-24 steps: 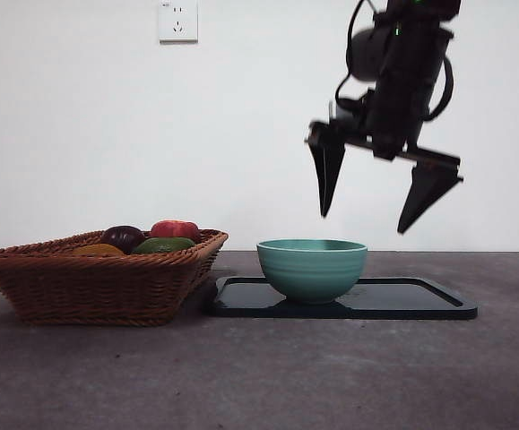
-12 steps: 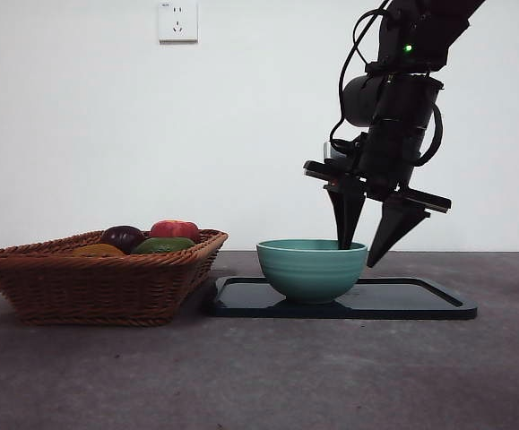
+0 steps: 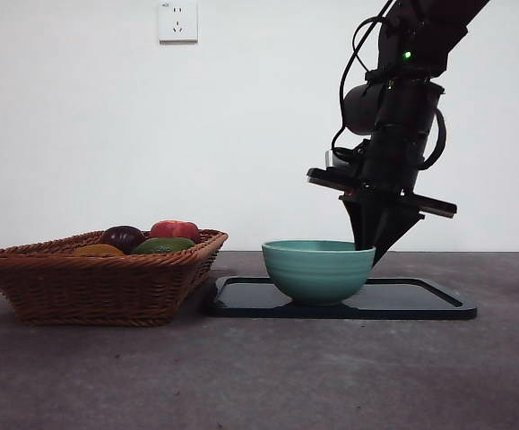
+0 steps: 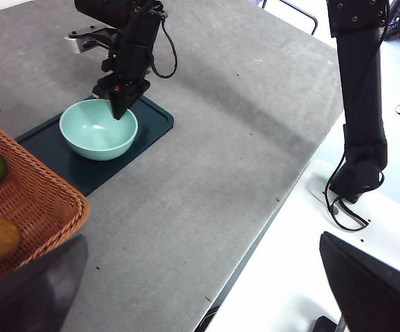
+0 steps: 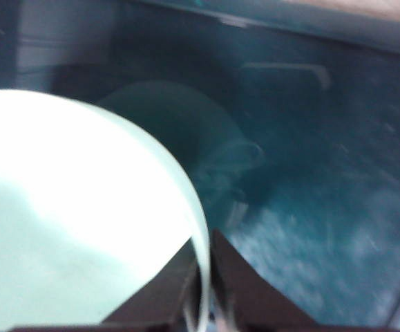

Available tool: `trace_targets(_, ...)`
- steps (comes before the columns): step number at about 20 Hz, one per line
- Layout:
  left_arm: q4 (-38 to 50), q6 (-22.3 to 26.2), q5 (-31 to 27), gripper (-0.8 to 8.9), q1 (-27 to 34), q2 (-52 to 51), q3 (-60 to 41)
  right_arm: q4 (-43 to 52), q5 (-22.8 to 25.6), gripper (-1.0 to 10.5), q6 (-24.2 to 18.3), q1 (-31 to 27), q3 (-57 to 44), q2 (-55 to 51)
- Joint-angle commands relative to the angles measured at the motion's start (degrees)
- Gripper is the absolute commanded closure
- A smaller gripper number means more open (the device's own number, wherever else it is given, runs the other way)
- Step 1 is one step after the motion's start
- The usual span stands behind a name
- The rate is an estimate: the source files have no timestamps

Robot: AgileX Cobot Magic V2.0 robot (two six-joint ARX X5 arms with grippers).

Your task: Pick up the wifruite, put it on the bowl, pick up the plate, put it on desk

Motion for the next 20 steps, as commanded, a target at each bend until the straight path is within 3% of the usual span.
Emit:
trace_targets(1,0.6,0.9,0.2,2.2,-0.5,0.3,0.8,-1.4,0.2,9.4,-1.2,0.1,1.7,-2.3)
trace_targets(7,0.6,0.9,0.2,2.2,-0.5,0.3,0.8,-9.6,2.1,9.4,-5.7,2.4,0.6,-14.0)
trace_targets(12,0.7,0.9,0.2,2.2,-0.5,0.3,0.8,-6.1,2.0,9.4,-5.8,6.3,-15.5,-27.7)
trace_targets(20,0.7,0.7,0.2,2.2,-0.5,0.3,0.8,5.2,2.1,9.4,0.3,14.3,-36.0,-34.9)
